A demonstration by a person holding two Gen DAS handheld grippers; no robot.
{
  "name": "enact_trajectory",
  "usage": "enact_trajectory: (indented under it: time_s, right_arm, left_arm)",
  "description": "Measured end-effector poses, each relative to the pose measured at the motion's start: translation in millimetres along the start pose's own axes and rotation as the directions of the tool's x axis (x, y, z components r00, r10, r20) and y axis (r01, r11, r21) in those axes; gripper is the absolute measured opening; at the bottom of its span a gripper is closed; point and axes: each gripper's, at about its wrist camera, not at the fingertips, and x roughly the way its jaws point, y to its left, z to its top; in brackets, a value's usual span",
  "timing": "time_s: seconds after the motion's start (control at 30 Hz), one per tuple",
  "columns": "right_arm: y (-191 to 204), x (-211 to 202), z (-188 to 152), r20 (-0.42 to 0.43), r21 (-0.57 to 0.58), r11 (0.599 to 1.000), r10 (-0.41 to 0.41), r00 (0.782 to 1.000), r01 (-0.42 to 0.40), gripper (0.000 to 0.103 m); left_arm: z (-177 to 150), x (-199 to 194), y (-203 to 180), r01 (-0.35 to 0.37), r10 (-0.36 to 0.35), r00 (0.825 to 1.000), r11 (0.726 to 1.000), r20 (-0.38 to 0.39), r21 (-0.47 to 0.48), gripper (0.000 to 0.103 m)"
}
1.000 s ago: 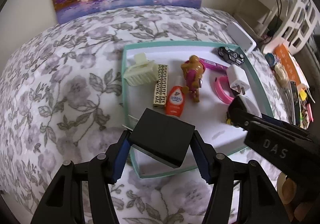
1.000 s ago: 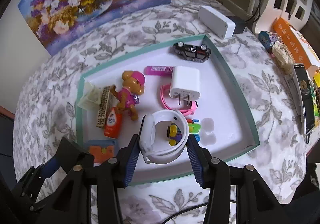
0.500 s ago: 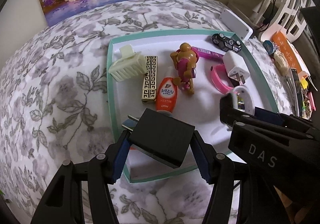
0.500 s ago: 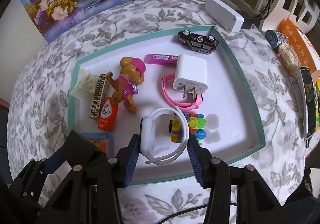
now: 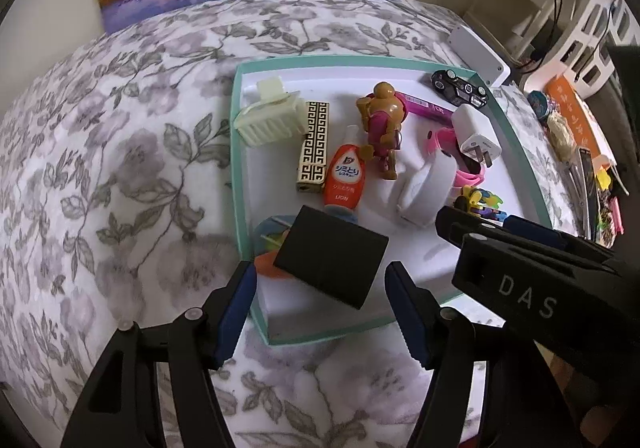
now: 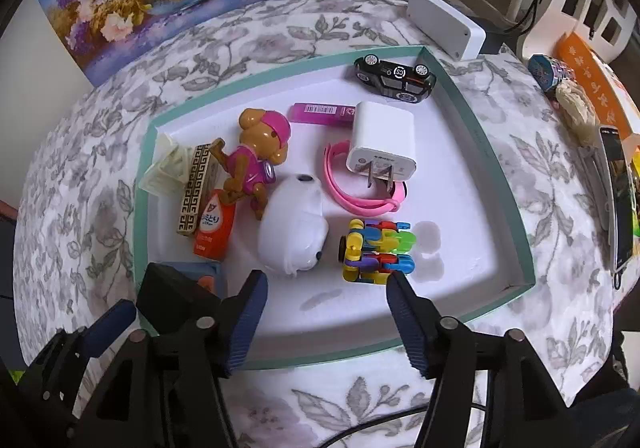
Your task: Organize rigid objects
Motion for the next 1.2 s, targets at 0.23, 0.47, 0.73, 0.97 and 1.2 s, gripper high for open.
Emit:
enact_trajectory:
  time_s: [0.23, 0.47, 0.73, 0.97, 1.2]
  right_arm:
    - [0.0, -8.7, -4.2, 0.045, 0.015, 1.0, -0.003, 0.999, 0.003, 0.079]
    - [-2.7, -17.3, -12.9, 0.09, 0.026, 0.999, -0.022, 0.996, 0.02, 0.101]
    - [3.8, -19.1, -26.4, 0.093, -0.019, 0.999, -0.037, 0.995, 0.039, 0.103]
    - [16.9, -26.5, -38.8, 0.09, -0.052, 0.998, -0.018, 0.996, 0.022, 0.103]
    - [25.9, -34.7, -47.6, 0.108, -0.079, 0.996, -0.037, 0.993, 0.046, 0.103]
  left_arm:
    - [-12.0, -9.2, 11.8, 0.006, -0.006, 1.0, 0.999, 0.0, -0.043, 0.08]
    - [-22.4, -19.6, 40.8, -0.038, 0.041, 0.999, 0.991, 0.023, -0.128, 0.094]
    - [-32.2, -32.3, 82.4, -0.157, 0.177, 0.983, 0.956, 0.056, -0.249, 0.102]
    - [-34.8, -48.4, 104.7, -0.177, 0.217, 0.971, 0.936, 0.103, -0.304, 0.102]
    - [-39.6, -49.4, 109.2, -0.173, 0.204, 0.977, 0.935, 0.07, -0.309, 0.102]
